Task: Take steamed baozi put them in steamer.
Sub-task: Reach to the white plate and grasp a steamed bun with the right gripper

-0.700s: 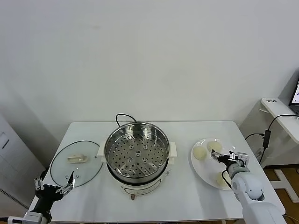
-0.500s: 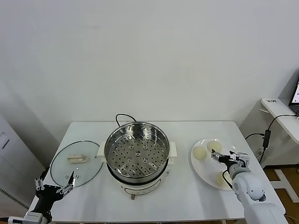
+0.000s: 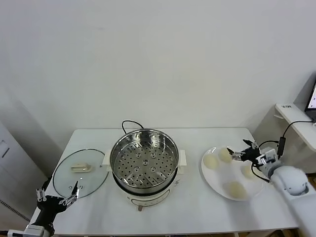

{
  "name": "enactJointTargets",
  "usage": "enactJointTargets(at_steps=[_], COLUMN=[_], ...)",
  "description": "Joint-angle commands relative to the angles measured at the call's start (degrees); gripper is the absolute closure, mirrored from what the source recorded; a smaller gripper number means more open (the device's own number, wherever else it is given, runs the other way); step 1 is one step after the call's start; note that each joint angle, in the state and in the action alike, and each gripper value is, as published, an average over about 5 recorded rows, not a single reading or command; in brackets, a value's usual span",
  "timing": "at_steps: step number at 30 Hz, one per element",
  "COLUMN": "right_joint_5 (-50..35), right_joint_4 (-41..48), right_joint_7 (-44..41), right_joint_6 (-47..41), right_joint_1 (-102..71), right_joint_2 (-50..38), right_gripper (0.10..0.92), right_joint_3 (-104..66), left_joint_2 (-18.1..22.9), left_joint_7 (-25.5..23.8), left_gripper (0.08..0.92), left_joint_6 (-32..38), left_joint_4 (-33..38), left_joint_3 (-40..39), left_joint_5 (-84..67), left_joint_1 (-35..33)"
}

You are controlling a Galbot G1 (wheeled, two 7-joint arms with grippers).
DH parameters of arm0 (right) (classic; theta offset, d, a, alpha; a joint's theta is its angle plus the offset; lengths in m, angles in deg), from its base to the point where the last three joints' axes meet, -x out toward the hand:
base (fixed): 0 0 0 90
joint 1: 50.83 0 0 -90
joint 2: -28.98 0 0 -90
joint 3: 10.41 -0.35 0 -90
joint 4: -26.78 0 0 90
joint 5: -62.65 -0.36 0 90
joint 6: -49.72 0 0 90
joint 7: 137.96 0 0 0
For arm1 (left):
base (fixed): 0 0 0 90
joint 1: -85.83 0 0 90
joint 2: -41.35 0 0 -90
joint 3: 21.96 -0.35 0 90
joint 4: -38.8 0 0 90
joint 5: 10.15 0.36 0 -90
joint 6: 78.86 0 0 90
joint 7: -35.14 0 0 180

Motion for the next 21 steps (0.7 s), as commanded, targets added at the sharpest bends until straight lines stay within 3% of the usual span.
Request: enactJointTargets(at_steps=[1, 9, 21], right_joint_5=[23.07, 26.35, 28.5], right_joint_4=[13.19, 20.78, 33.49], right_joint_7=[-31.69, -32.39, -26.72], right_joint_6=[8.68, 9.94, 9.96], right_joint_1=[34.55, 41.91, 39.44], right_joint_2=[-9.05, 2.56, 14.97], right_gripper=[0.203, 0.203, 0.203], right_joint_3=[30.57, 44.05, 43.58], left_joint_2=[0.06, 0.2, 0.58], left_joint_7=[0.07, 0.13, 0.23], left_gripper=[0.177, 0.177, 0.177], left_joint_6=[-0.11, -0.16, -0.04], left_joint_4=[0.35, 0.63, 1.39], left_joint_3=[-0.01, 0.2, 1.3], left_joint_5=[0.07, 0.24, 0.1], left_joint_1=[0.14, 0.1, -0.87])
